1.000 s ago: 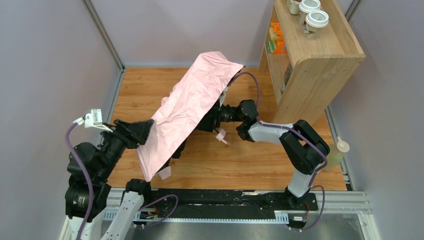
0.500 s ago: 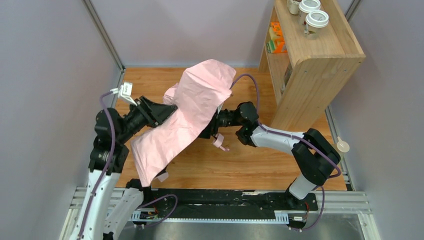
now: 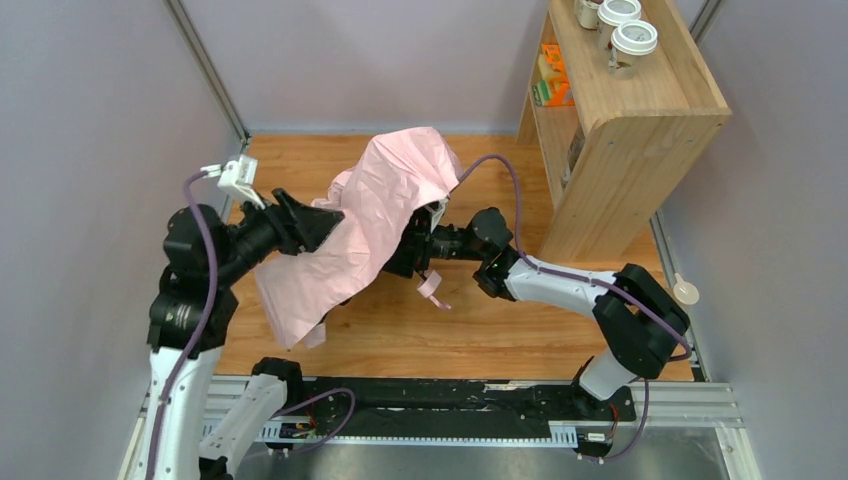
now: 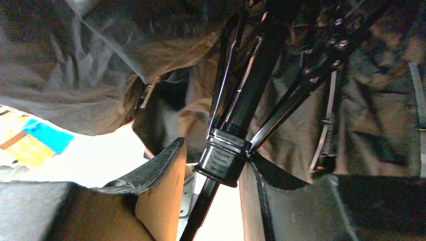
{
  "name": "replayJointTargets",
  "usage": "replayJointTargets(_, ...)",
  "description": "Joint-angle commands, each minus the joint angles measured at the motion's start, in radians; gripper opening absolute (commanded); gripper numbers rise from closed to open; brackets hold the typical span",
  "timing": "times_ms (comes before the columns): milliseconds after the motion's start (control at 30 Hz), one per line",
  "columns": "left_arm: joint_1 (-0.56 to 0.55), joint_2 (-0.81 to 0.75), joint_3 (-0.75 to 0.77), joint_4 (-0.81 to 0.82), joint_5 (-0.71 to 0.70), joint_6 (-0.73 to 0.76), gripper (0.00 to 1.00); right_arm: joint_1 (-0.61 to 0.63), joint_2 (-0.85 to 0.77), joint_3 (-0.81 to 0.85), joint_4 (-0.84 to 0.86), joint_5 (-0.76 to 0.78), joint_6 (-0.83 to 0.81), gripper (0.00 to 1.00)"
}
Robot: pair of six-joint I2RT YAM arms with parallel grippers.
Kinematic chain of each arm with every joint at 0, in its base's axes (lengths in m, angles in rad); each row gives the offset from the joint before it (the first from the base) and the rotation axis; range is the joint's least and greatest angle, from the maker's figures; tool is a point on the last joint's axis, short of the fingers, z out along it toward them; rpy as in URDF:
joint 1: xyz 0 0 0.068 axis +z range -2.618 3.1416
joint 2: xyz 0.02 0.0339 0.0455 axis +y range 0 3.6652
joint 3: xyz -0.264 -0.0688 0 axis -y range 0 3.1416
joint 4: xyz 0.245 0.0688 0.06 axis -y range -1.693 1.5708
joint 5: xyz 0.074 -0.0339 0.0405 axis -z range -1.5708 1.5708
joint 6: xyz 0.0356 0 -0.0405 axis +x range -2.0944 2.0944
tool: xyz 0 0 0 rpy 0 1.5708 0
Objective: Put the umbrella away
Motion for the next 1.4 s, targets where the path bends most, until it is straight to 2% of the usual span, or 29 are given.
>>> replayJointTargets(0, -0.003, -0.126, 0.111, -0.208, -0.177, 0.061, 0.73, -0.057, -0.088, -0.005, 0.049, 0.101, -0.06, 0.0)
replayJointTargets(133, -0.003, -0.249, 0.079, -0.357, -0.397, 0.061, 0.73, -0.077, -0.106, 0.006, 0.021, 0.113, -0.047, 0.0)
replayJointTargets(200, -0.003, -0.321, 0.038, -0.393, -0.45, 0.047, 0.73, -0.08, -0.121, 0.002, 0.006, 0.131, -0.051, 0.0)
replayJointTargets(300, -0.003, -0.41, -0.02, -0.37, -0.394, -0.009, 0.77, -0.08, -0.137, 0.0, 0.0, 0.14, -0.056, 0.0)
replayJointTargets(400, -0.003, -0.431, -0.101, -0.292, -0.282, -0.097, 0.79, -0.08, -0.146, 0.0, -0.017, 0.14, -0.073, 0.0)
replayJointTargets(500, -0.001, -0.383, -0.157, -0.266, -0.258, -0.126, 0.79, -0.079, -0.152, -0.003, -0.002, 0.127, -0.053, 0.0)
replayJointTargets(600, -0.001, -0.301, -0.149, -0.264, -0.243, -0.099, 0.76, -0.074, -0.169, -0.012, 0.003, 0.13, -0.047, 0.0)
replayJointTargets(667, -0.001, -0.257, -0.166, -0.194, -0.209, -0.074, 0.76, -0.07, -0.175, -0.012, -0.002, 0.125, -0.042, 0.0)
replayJointTargets(733, -0.001, -0.206, -0.204, -0.082, -0.125, -0.074, 0.79, -0.048, -0.166, -0.009, 0.036, 0.121, -0.013, 0.0)
replayJointTargets(800, -0.001, -0.118, -0.223, 0.05, -0.032, -0.075, 0.77, -0.015, -0.148, -0.008, 0.072, 0.116, 0.01, 0.0)
replayJointTargets(867, -0.001, -0.018, -0.192, 0.13, 0.04, -0.071, 0.74, 0.012, -0.134, -0.009, 0.096, 0.119, 0.029, 0.0)
replayJointTargets(900, -0.001, 0.01, -0.174, 0.154, 0.109, -0.08, 0.69, 0.016, -0.125, -0.014, 0.125, 0.119, 0.042, 0.0)
replayJointTargets(1000, -0.003, 0.093, -0.139, 0.228, 0.202, -0.097, 0.65, 0.001, -0.108, -0.034, 0.165, 0.134, 0.069, 0.0)
replayJointTargets(1067, -0.003, 0.072, -0.137, 0.196, 0.203, -0.077, 0.65, -0.02, -0.111, -0.032, 0.147, 0.136, 0.056, 0.0)
replayJointTargets(1167, -0.003, -0.046, -0.152, 0.094, 0.171, -0.011, 0.68, -0.048, -0.12, -0.015, 0.08, 0.128, 0.0, 0.0)
replayJointTargets(1367, -0.001, -0.272, -0.16, -0.127, 0.142, 0.079, 0.68, -0.051, -0.175, 0.003, -0.183, 0.18, -0.255, 0.0)
